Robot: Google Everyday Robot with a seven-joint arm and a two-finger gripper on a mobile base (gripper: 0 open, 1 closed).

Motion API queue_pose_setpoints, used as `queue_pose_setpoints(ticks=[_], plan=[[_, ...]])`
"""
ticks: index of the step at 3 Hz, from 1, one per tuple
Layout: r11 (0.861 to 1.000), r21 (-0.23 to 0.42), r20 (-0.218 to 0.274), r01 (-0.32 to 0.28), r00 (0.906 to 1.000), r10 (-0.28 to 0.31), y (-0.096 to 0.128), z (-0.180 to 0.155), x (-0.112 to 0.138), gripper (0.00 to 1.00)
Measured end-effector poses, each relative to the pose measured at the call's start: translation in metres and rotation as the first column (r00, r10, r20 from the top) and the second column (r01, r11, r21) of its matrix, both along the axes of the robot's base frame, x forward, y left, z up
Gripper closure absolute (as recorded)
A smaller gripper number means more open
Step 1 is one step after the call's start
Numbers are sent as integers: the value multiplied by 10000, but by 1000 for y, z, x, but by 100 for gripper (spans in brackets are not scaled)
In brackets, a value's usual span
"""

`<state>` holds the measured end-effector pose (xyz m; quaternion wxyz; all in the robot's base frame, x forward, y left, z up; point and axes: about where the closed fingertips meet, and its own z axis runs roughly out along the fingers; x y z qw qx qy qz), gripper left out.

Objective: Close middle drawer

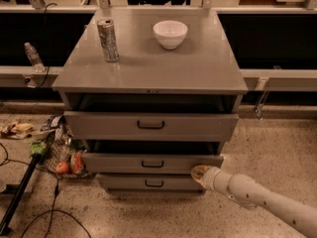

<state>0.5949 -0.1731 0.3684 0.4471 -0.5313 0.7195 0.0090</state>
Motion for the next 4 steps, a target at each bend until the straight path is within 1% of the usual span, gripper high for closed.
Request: queue_pose_setpoints(ticks=[1,2,3,4], plan=[[9997,171,-129,-178,9998,180,-2,-3,17,100],[9973,675,-701,-282,9970,330,-9,1,18,100],[9894,1412,-1140,-330,9923,494,-15,14,2,100],[9784,2063,-2167,-163,9743,619,-29,30,-31,100]])
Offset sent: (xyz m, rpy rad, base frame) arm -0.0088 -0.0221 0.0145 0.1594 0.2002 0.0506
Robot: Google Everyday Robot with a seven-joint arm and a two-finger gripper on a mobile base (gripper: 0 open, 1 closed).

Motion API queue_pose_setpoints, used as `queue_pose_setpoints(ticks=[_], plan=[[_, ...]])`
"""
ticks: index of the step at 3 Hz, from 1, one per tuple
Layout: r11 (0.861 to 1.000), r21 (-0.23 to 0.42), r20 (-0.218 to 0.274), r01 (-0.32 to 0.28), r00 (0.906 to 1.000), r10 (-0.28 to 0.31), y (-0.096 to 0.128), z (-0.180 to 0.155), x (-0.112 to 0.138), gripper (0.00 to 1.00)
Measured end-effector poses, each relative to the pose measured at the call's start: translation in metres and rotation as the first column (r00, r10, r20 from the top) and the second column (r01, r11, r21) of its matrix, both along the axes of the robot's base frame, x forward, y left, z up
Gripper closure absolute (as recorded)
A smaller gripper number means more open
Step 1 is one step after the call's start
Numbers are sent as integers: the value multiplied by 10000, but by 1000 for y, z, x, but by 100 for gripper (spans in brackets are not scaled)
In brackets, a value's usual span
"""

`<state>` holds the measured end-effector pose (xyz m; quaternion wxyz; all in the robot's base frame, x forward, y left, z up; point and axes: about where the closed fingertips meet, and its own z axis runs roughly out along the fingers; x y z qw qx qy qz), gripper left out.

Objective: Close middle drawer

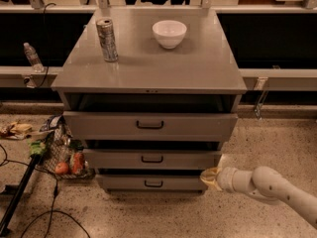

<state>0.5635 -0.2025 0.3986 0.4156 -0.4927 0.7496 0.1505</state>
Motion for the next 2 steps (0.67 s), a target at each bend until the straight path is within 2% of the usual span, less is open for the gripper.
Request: queue_pose_setpoints(ticks=[1,2], plan=[[9931,1169,-818,-117,9964,213,-15,41,-46,100],[9624,2716,-607,-77,9978,251,-33,84,-82,100]])
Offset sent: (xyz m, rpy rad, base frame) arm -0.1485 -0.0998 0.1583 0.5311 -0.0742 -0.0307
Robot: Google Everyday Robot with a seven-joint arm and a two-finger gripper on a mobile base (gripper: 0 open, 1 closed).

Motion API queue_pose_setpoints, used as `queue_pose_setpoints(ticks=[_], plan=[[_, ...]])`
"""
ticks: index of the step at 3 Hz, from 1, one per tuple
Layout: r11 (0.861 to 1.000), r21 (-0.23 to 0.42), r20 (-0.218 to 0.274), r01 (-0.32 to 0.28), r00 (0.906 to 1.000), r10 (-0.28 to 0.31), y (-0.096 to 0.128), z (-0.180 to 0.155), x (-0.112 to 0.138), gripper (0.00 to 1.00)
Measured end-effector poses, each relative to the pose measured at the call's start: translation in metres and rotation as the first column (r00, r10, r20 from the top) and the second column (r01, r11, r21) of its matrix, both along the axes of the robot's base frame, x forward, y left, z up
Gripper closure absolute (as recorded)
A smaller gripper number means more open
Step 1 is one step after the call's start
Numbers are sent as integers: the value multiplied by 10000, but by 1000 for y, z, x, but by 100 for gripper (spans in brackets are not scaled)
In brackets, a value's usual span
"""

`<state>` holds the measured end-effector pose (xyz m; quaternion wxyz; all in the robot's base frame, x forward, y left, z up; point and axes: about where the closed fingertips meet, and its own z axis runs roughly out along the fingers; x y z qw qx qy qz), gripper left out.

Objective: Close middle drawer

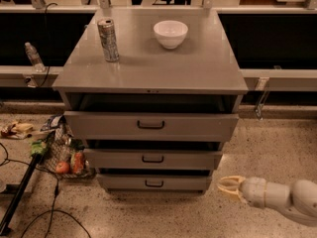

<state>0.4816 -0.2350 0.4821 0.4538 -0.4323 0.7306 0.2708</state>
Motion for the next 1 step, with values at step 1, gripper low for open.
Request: queue_pose_setpoints(ticks=[1], plan=[[9989,378,35,292,9996,-293,-24,9,-28,82]])
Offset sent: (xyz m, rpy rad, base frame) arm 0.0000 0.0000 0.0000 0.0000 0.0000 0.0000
